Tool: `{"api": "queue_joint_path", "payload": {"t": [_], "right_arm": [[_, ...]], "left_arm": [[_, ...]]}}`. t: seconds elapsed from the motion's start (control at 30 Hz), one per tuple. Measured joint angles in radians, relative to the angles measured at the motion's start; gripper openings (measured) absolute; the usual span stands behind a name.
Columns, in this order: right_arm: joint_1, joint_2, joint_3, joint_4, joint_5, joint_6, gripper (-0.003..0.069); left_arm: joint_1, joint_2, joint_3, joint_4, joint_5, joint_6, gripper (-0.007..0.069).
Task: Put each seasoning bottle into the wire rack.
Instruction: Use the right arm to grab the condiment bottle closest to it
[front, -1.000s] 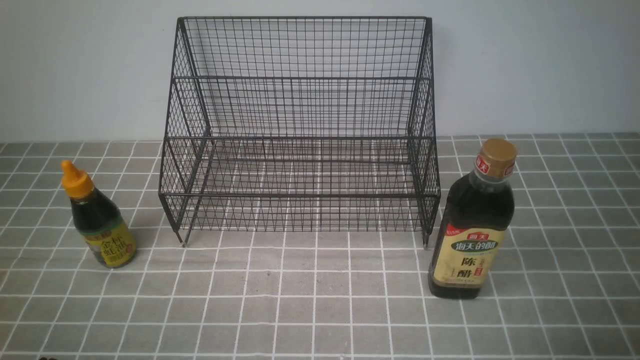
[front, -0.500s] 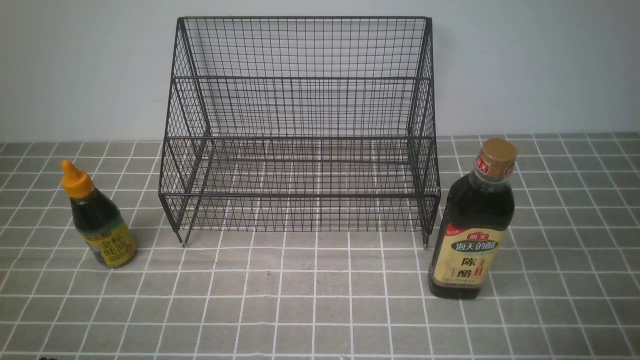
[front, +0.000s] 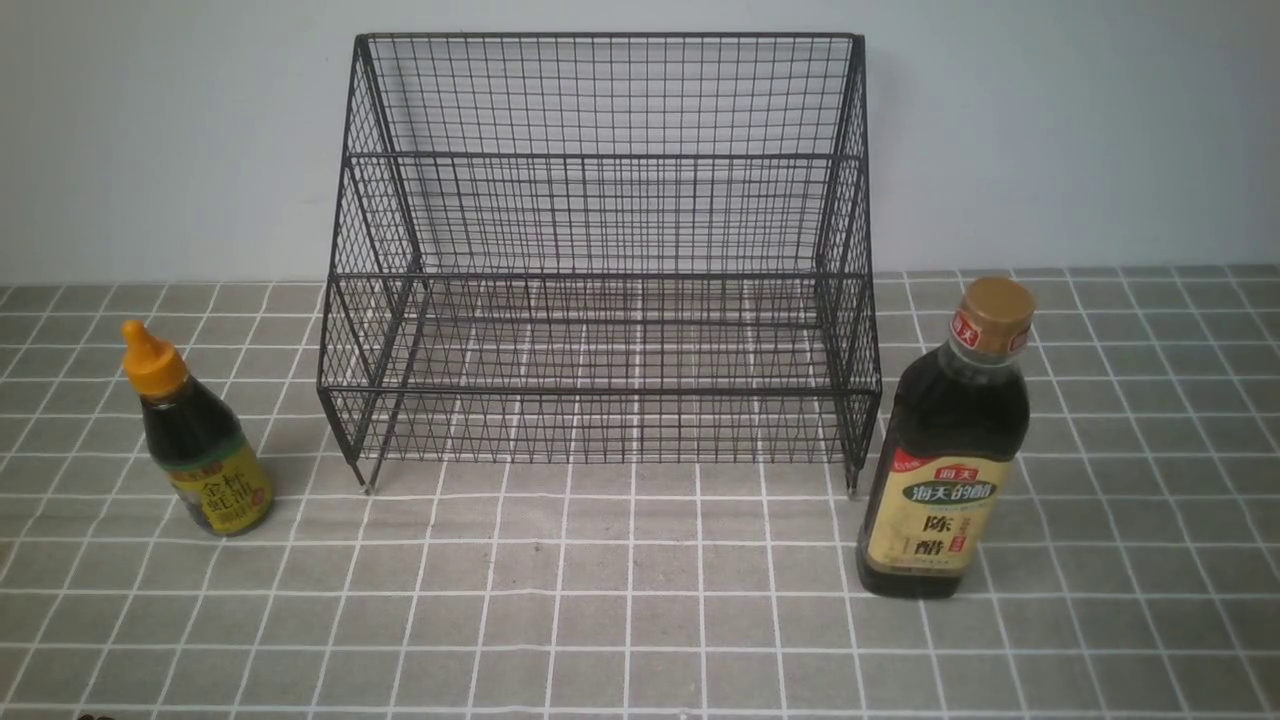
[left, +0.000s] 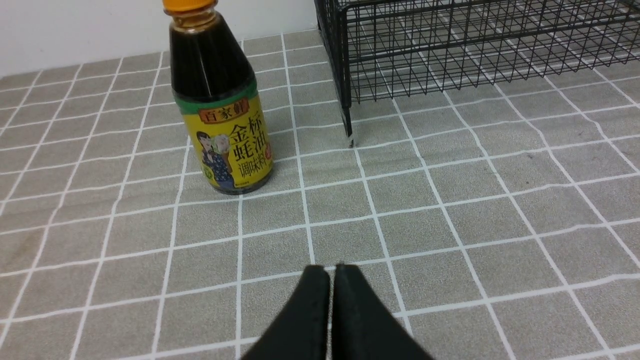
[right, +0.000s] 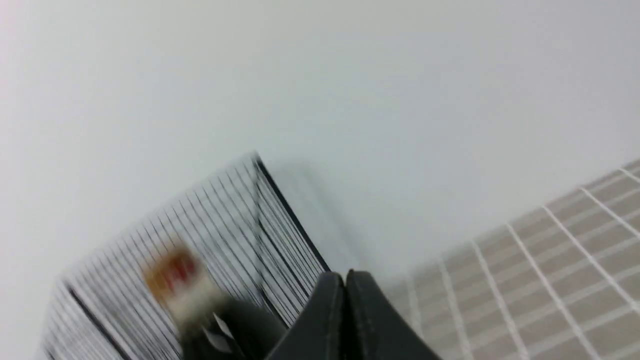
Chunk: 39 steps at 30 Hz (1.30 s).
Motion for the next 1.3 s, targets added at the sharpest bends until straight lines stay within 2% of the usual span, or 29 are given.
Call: {"api": "queue_joint_path", "payload": {"t": [0.13,0.3,0.43,0.57,0.67,0.77,0.93,1.03,1.1,1.13,1.2,1.23,1.3], "right_arm": [[0.0,0.0,0.0,0.071,-0.044,0.01,-0.0012],[0.0,0.0,0.0,0.081,-0.103,0.055,-0.0012],[0.001,0.0,-0.072,0.033,-0.056,0.081,-0.0012],[0.062,0.143,-0.372,-0.186,0.191,0.067,-0.0012],[0.108,0.266,-0.505,-0.24,0.322,0.028,-0.0012],[0.187,0.492,-0.691,-0.261,0.563,-0.099,-0.0012],[0.259,0.721,-0.83,-0.259,0.675,-0.219,0.0006],[0.292,0.864,-0.911,-0.255,0.669,-0.266,0.0071],[0.322,0.982,-0.971,-0.255,0.638,-0.339,0.0172],[0.326,0.998,-0.977,-0.255,0.63,-0.351,0.0189],[0.343,1.079,-1.003,-0.25,0.58,-0.389,0.029],[0.346,1.092,-1.006,-0.249,0.576,-0.393,0.031],[0.352,1.166,-1.025,-0.249,0.539,-0.405,0.0432]], "left_arm": [[0.0,0.0,0.0,0.0,0.0,0.0,-0.0007],[0.0,0.0,0.0,0.0,0.0,0.0,-0.0007],[0.0,0.0,0.0,0.0,0.0,0.0,-0.0007],[0.0,0.0,0.0,0.0,0.0,0.0,-0.0007],[0.0,0.0,0.0,0.0,0.0,0.0,-0.0007],[0.0,0.0,0.0,0.0,0.0,0.0,-0.0007],[0.0,0.0,0.0,0.0,0.0,0.0,-0.0007],[0.0,0.0,0.0,0.0,0.0,0.0,-0.0007],[0.0,0.0,0.0,0.0,0.0,0.0,-0.0007],[0.0,0.0,0.0,0.0,0.0,0.0,-0.0007],[0.0,0.0,0.0,0.0,0.0,0.0,-0.0007],[0.0,0.0,0.0,0.0,0.0,0.0,-0.0007],[0.0,0.0,0.0,0.0,0.0,0.0,-0.0007]]}}
